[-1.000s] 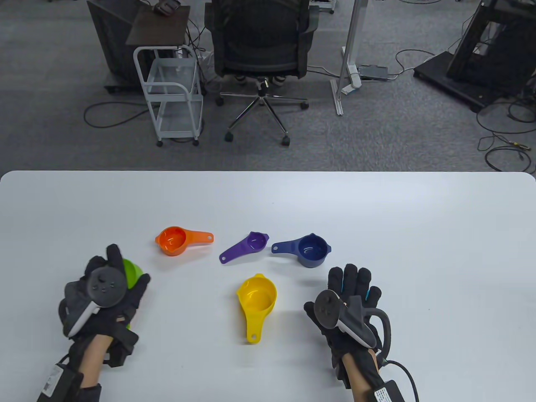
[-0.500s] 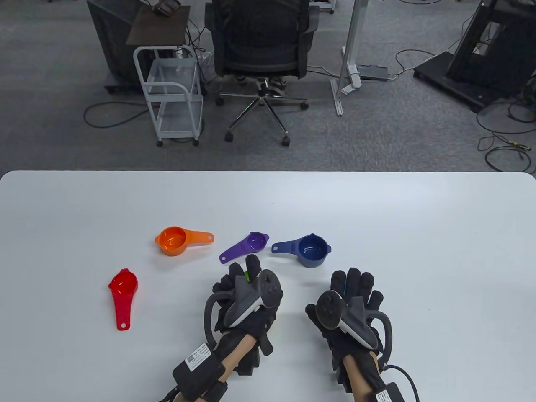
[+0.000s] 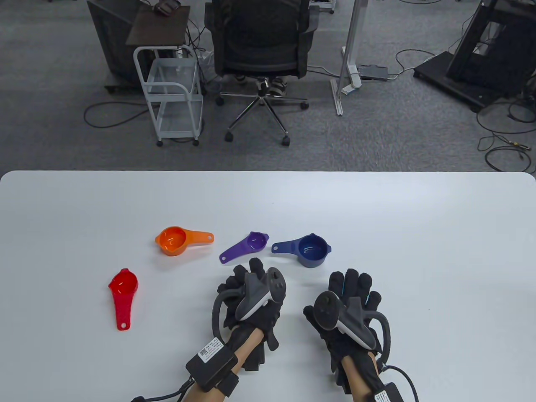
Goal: Nest plastic measuring cups
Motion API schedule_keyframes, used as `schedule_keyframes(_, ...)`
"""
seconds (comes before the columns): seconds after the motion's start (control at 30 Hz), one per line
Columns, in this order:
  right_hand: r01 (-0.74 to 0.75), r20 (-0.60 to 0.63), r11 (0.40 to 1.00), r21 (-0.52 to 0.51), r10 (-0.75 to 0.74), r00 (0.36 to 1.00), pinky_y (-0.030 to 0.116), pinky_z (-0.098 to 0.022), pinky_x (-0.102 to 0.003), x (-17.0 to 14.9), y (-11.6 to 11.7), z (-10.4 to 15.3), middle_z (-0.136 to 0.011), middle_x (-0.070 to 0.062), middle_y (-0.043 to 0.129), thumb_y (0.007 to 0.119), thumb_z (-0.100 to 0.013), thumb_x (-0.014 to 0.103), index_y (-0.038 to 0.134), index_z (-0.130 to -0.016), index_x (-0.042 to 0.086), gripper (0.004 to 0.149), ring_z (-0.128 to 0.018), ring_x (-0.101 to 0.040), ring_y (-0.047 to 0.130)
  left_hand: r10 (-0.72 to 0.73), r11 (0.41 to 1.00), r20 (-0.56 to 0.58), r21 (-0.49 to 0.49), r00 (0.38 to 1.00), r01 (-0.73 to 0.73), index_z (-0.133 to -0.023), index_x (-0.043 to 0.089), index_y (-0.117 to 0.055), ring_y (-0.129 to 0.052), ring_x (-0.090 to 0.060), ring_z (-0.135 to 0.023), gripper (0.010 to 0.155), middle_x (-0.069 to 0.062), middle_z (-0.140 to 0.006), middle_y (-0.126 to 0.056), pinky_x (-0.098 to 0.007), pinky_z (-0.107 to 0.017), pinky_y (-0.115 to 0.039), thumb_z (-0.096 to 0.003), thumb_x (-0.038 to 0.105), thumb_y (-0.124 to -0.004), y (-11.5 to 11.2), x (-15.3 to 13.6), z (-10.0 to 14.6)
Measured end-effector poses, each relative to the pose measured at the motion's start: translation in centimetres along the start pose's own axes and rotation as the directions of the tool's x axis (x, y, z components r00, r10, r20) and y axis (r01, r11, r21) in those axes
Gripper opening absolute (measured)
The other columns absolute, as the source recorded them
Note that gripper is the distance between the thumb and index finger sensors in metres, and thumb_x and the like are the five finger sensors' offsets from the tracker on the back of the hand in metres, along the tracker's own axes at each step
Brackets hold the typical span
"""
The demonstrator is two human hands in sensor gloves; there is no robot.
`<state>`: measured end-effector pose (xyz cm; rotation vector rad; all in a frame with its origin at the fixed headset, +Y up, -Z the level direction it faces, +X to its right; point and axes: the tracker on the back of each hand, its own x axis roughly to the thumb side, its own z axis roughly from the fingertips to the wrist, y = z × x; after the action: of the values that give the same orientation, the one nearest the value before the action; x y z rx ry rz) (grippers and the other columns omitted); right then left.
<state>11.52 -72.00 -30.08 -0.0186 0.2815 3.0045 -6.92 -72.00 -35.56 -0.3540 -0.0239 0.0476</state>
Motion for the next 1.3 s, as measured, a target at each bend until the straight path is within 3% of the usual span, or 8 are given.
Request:
schedule_keyframes(0.33, -0.001, -0.004, 1.0, 0.028, 0.001, 1.0, 0.013, -0.063, -0.081, 0.1, 0.0, 0.0, -0.111, -0.045, -0.004, 0.049, -0.056, 0.062, 0.005, -0.113, -0.003, 0.097, -0.092, -0.068, -0.001, 0.016, 0.999, 0.014, -0.041, 1.0, -0.015, -0.117, 0.009, -0.006, -0.031, -0.058, -0.092, 0.097, -0.037, -0.108, -0.009, -0.077, -0.064, -0.027, -0.0561, 0.067, -0.055, -0.6, -0.4, -0.6)
schedule_keyframes(1.0, 0.007, -0.006, 0.998, 0.055, -0.007, 1.0, 0.013, -0.063, -0.081, 0.2, 0.1, 0.0, -0.11, -0.046, -0.005, 0.049, -0.056, 0.062, 0.005, -0.113, -0.003, 0.097, -0.091, -0.069, -0.002, -0.063, 0.998, -0.011, 0.012, 0.998, 0.063, -0.119, 0.009, -0.016, -0.041, -0.055, -0.097, 0.107, -0.033, -0.115, -0.021, -0.077, -0.067, -0.032, -0.0453, 0.077, -0.054, -0.5, -0.7, -0.4)
schedule_keyframes(1.13, 0.01, -0.004, 0.999, 0.053, -0.01, 1.0, 0.013, -0.063, -0.081, 0.1, 0.1, 0.0, -0.11, -0.045, -0.005, 0.049, -0.056, 0.062, 0.005, -0.113, -0.003, 0.097, -0.091, -0.069, -0.002, 0.046, 0.995, 0.046, 0.091, 0.998, -0.05, -0.118, 0.007, -0.017, -0.038, -0.058, -0.1, 0.106, -0.034, -0.116, -0.019, -0.079, -0.066, -0.029, -0.0451, 0.076, -0.05, 1.8, -1.8, 0.8)
schedule_keyframes(1.3, 0.022, -0.005, 0.998, 0.051, -0.022, 1.0, 0.013, -0.063, -0.081, 0.0, 0.1, 0.0, -0.11, -0.046, -0.005, 0.048, -0.056, 0.062, 0.005, -0.113, -0.003, 0.097, -0.091, -0.069, -0.002, 0.135, 0.961, 0.255, 0.202, 0.958, -0.189, -0.118, 0.009, -0.021, -0.037, -0.058, -0.103, 0.1, -0.033, -0.119, -0.02, -0.081, -0.064, -0.023, -0.0477, 0.072, -0.053, 4.9, -5.3, 3.3)
